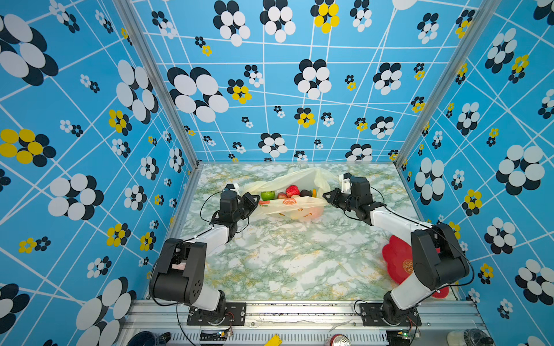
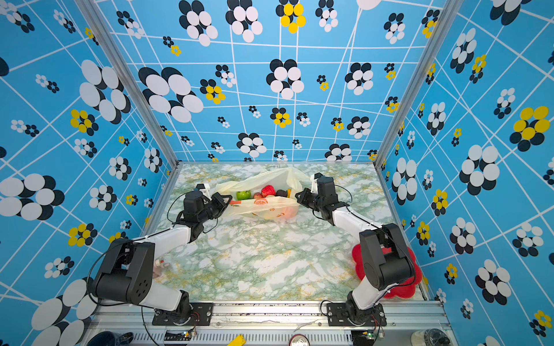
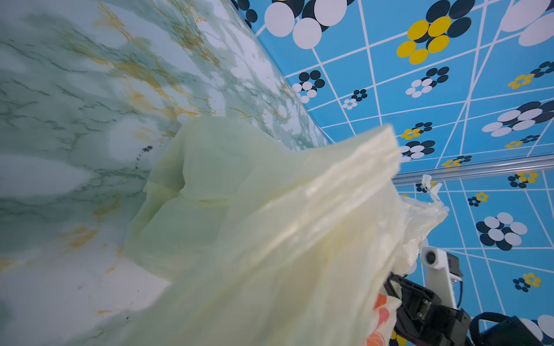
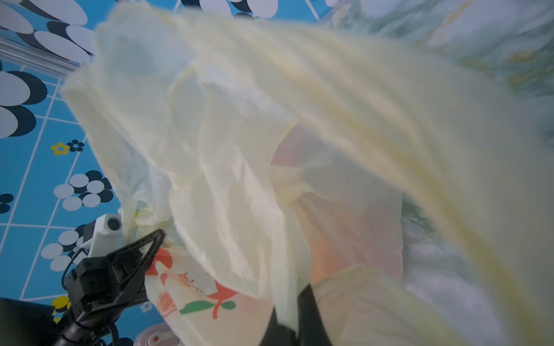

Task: Take fruits out of the plastic bag
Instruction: Spread open the plastic bag at the top-center of the table.

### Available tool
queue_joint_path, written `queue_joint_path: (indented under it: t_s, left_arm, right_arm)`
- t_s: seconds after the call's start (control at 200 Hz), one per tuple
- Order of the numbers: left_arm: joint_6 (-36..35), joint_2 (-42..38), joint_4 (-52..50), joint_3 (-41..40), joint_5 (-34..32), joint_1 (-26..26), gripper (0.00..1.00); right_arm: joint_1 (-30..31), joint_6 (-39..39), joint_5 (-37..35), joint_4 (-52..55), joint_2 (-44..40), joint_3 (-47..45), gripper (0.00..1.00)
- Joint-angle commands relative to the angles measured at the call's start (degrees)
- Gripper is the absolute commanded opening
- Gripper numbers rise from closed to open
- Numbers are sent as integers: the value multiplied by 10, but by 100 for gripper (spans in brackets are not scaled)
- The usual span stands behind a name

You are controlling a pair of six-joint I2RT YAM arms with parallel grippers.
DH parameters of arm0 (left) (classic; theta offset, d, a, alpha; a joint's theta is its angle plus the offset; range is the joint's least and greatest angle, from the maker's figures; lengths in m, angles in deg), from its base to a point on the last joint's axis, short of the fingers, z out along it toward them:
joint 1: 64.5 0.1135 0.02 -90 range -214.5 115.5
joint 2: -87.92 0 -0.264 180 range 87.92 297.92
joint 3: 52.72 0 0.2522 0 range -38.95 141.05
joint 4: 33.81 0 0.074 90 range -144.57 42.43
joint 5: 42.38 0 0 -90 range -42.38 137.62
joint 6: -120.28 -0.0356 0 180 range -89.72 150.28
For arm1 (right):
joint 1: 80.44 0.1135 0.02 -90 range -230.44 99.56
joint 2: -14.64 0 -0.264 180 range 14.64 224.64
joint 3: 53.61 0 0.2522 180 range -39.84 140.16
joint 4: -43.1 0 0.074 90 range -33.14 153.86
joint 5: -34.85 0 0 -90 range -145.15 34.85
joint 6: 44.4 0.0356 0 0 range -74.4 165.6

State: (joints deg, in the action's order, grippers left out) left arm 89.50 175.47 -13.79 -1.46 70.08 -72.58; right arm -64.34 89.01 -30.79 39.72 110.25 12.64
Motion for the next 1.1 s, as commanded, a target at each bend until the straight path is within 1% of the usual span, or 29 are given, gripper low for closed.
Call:
queue_joint_path:
  t_s: [0.0,0.05,0.105,0.17,0.225,0.3,0.36,0.415,0.445,0.46,0.515,0.63,0.725,0.82,1.0,1.1]
  left_arm:
    - [59,42,97,-25,35,13,0]
    - [63,57,120,-30,46,13,0]
    - [64,66,127,-31,57,14,0]
    - [53,66,123,-30,66,12,0]
    - [37,59,98,-26,70,11,1]
    - [7,38,45,-19,65,7,13]
    - [-24,14,-23,-10,46,1,23]
    - [-54,-12,-102,2,20,-7,35]
    - [-71,-29,-155,10,-3,-12,42]
    - [-79,-38,-180,15,-18,-15,48]
    - [-113,-72,-291,38,-80,-29,61]
    - [-176,-127,-495,100,-231,-78,79]
    - [-209,-137,-589,149,-298,-111,84]
    - [-245,-109,-645,202,-335,-129,88]
    - [-302,-8,-711,306,-358,-132,91]
    - [-321,45,-723,352,-354,-133,92]
  right_arm:
    - [-23,116,67,-242,50,-54,0]
    - [-25,141,74,-299,67,-70,0]
    - [-26,158,77,-326,79,-77,0]
    - [-25,161,80,-313,82,-71,0]
    - [-24,151,78,-290,78,-66,0]
    - [-18,126,70,-250,63,-61,0]
    - [-13,106,59,-206,51,-54,0]
    - [-8,95,51,-183,43,-50,0]
    - [-5,90,46,-172,39,-48,0]
    - [-4,87,44,-165,38,-47,0]
    - [-1,80,36,-149,32,-45,0]
    - [5,52,15,-98,15,-36,0]
    - [12,31,2,-64,3,-26,0]
    - [24,7,-7,-32,-3,-15,0]
    - [35,2,-10,-25,-13,-14,0]
    - [40,-4,-13,-19,-18,-14,0]
